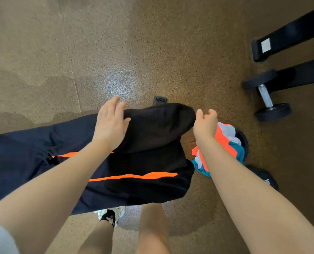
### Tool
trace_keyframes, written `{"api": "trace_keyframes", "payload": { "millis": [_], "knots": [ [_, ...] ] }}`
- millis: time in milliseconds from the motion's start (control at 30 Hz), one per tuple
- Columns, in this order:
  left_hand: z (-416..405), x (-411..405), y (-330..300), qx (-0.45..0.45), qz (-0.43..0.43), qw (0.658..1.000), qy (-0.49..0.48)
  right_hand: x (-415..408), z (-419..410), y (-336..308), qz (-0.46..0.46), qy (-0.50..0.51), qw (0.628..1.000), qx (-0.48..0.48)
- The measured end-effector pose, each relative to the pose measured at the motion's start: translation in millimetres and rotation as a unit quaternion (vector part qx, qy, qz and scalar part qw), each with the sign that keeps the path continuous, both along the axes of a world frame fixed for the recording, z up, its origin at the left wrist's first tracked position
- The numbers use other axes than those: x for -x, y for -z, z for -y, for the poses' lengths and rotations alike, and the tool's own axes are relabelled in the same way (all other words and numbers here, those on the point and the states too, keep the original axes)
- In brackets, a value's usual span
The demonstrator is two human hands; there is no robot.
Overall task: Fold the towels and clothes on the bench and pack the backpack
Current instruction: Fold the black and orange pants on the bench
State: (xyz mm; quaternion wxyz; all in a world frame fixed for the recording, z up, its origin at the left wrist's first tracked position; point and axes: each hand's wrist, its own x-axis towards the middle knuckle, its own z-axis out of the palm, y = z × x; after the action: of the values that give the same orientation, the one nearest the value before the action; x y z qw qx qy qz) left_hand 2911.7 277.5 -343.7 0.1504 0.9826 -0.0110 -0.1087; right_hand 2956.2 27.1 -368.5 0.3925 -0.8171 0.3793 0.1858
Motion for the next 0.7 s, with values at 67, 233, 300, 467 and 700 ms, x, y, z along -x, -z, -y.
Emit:
{"api": "trace_keyframes", "payload": {
  "millis": [67,233,300,467,700],
  "knots": [
    [9.7,13.1,8.3,-0.014,0.041,0.999,0.027,12.6,-14.7,-3.1,0.078,-0.170,0.976,0.115],
    [14.7,62.0,24.4,-0.015,-0.002,0.995,0.097,68.2,-59.4,-6.8,0.219,-0.518,0.822,0.092],
    [7.4,74.5,21.2,-0.011,-0.007,0.997,0.073,80.3,-56.4,-6.5,0.203,-0.489,0.842,0.107],
    [-5.3,82.7,6.9,-0.050,-0.065,0.995,0.057,77.1,-31.6,-1.0,0.039,-0.066,0.996,-0.053],
    [0.6,68.6,-1.0,-0.026,-0.053,0.994,0.089,45.8,-15.8,14.9,-0.048,0.120,0.937,-0.324]
  ]
}}
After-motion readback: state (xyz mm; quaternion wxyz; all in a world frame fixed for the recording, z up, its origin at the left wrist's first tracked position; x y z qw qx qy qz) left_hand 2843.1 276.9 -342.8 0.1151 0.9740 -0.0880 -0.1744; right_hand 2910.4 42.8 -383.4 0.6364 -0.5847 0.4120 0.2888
